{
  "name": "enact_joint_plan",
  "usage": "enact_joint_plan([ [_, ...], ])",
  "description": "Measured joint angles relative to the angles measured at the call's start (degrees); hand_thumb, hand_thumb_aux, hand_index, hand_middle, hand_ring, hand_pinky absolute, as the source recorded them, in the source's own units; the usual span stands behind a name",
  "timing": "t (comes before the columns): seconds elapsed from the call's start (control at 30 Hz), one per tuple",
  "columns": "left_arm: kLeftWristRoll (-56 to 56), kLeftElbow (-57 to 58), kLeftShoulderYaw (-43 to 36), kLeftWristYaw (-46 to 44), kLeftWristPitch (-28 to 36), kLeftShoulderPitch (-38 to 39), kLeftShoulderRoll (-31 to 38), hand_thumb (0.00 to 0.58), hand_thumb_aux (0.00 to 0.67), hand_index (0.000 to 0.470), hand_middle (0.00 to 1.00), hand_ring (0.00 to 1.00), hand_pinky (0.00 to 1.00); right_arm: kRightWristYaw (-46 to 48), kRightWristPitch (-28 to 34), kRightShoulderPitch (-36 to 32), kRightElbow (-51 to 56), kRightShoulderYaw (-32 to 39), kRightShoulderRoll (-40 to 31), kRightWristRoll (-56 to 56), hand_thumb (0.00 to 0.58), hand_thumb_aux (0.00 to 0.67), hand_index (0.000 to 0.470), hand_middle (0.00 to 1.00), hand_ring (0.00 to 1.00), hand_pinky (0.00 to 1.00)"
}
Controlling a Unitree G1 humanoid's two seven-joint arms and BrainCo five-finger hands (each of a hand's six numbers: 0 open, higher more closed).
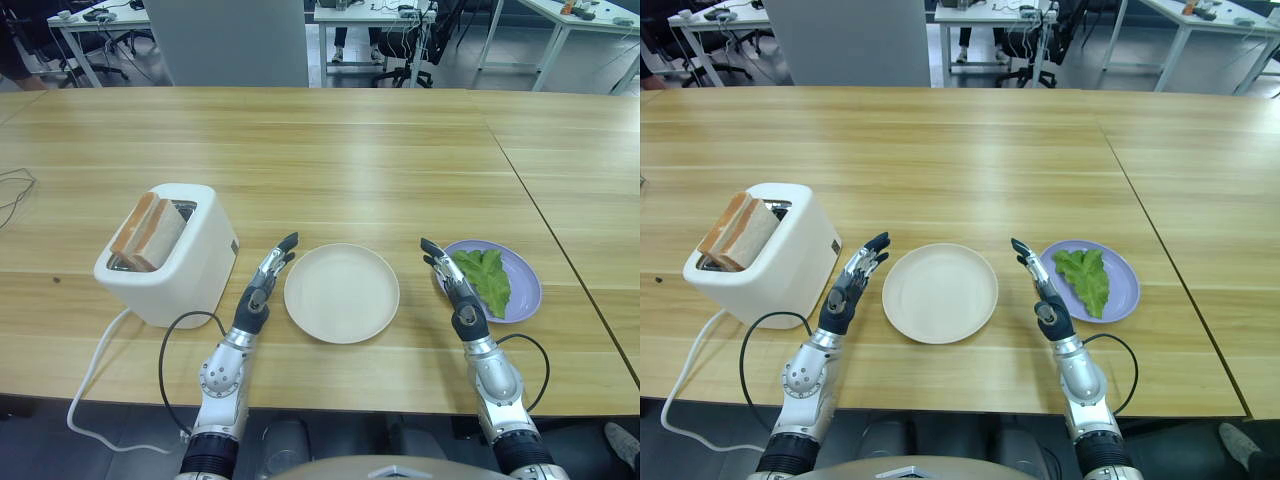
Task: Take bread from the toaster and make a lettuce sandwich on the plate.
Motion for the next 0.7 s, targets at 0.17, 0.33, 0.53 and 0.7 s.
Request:
enact_joint_plan([
  [0.17, 0.0, 0.0, 0.0, 0.0, 0.0, 0.0, 0.0, 0.0, 0.0, 0.0, 0.0, 0.0, 0.0, 0.0, -0.4, 0.0, 0.0, 0.0, 0.0, 0.0, 0.0, 0.0, 0.0, 0.0, 0.0, 0.0],
  [0.33, 0.0, 0.0, 0.0, 0.0, 0.0, 0.0, 0.0, 0.0, 0.0, 0.0, 0.0, 0.0, 0.0, 0.0, -0.6, -0.3, 0.3, 0.0, 0.0, 0.0, 0.0, 0.0, 0.0, 0.0, 0.0, 0.0],
  [0.53, 0.1, -2.4, 0.2, 1.4, 1.5, 0.6, -0.2, 0.0, 0.0, 0.0, 0.0, 0.0, 0.0, -0.3, -1.0, -0.6, 0.5, -0.1, 0.1, 0.0, 0.0, 0.0, 0.0, 0.0, 0.0, 0.0],
  [0.7, 5.8, -26.4, 2.7, 6.0, 14.1, 2.6, 2.5, 0.0, 0.0, 0.0, 0.0, 0.0, 0.0, -0.8, -1.0, -1.4, 1.6, -0.5, 0.1, 0.3, 0.0, 0.0, 0.0, 0.0, 0.0, 0.0],
])
